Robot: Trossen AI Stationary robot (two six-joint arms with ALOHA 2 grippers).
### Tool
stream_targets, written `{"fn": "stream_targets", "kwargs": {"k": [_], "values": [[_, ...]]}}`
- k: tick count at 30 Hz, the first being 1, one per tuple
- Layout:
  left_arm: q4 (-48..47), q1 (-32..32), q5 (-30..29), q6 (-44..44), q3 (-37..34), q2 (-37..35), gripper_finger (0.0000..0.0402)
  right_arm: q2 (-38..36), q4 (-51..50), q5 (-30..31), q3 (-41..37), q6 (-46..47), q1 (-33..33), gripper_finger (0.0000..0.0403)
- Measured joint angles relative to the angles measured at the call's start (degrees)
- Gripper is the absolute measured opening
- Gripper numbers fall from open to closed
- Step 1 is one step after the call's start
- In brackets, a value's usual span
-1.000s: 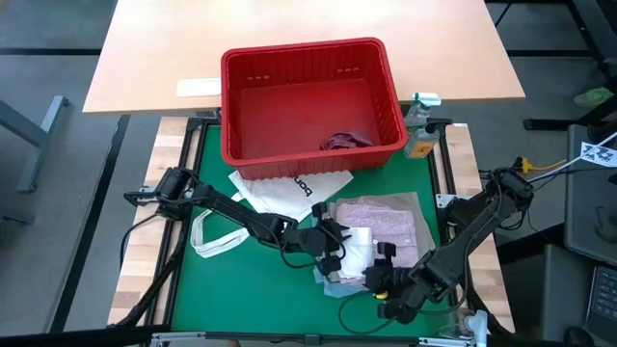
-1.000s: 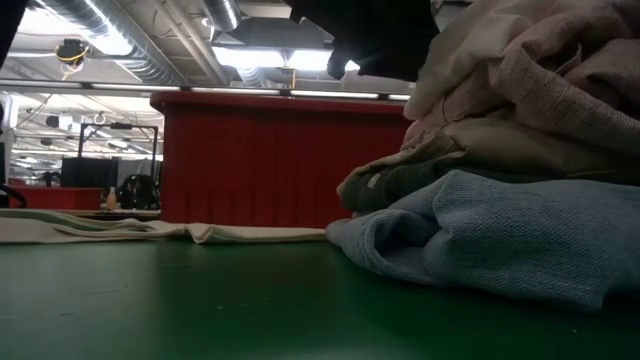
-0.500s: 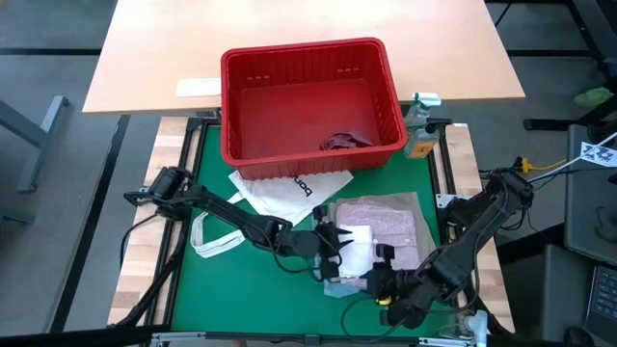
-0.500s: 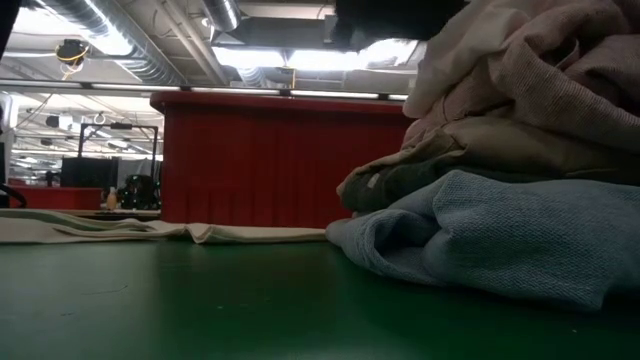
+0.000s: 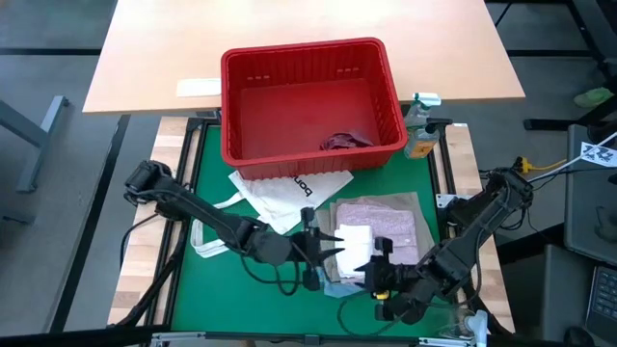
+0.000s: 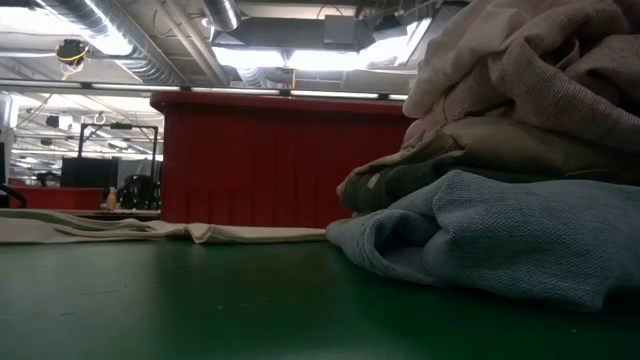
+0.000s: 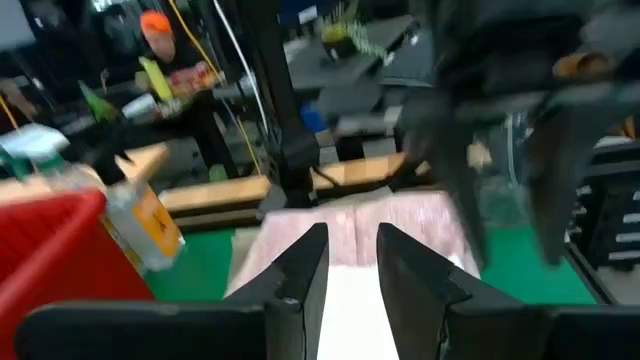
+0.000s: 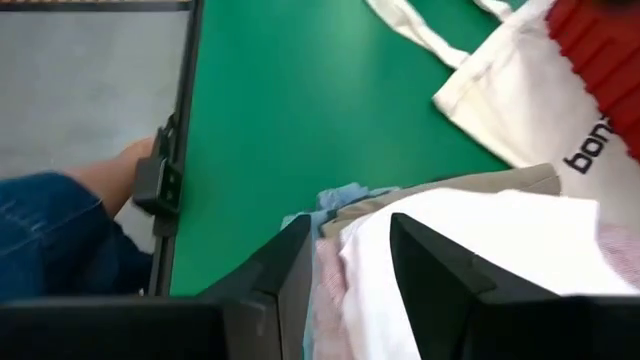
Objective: Fold laundry
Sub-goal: Fold the red underwear
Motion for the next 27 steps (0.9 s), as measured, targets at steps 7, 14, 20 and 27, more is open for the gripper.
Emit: {"fn": "stream_targets", "kwargs": {"k": [7, 14, 20, 27], "values": [[-1.3, -3.0, -7.1, 5.7, 0.0, -4.8, 0.0085, 0.0, -4.4, 0.0, 4.8, -5.2, -5.2, 0.0138], [-3.0, -4.6, -16.4, 6.0, 0.0, -7.5, 0.0085, 0.0, -14.3, 6.7, 17.9, -17.6, -14.2, 0.0138], [-5.0, -3.5, -16.5, 5.8, 0.0, -7.5, 0.0085, -0.1, -16.1, 11.0, 28.0, -27.8, -26.5, 0.0138], [-8.7, -1.4, -15.5, 0.4, 0.0, -7.5, 0.0085, 0.0, -16.2, -0.1, 30.5, -32.3, -45.7, 0.0138]]}}
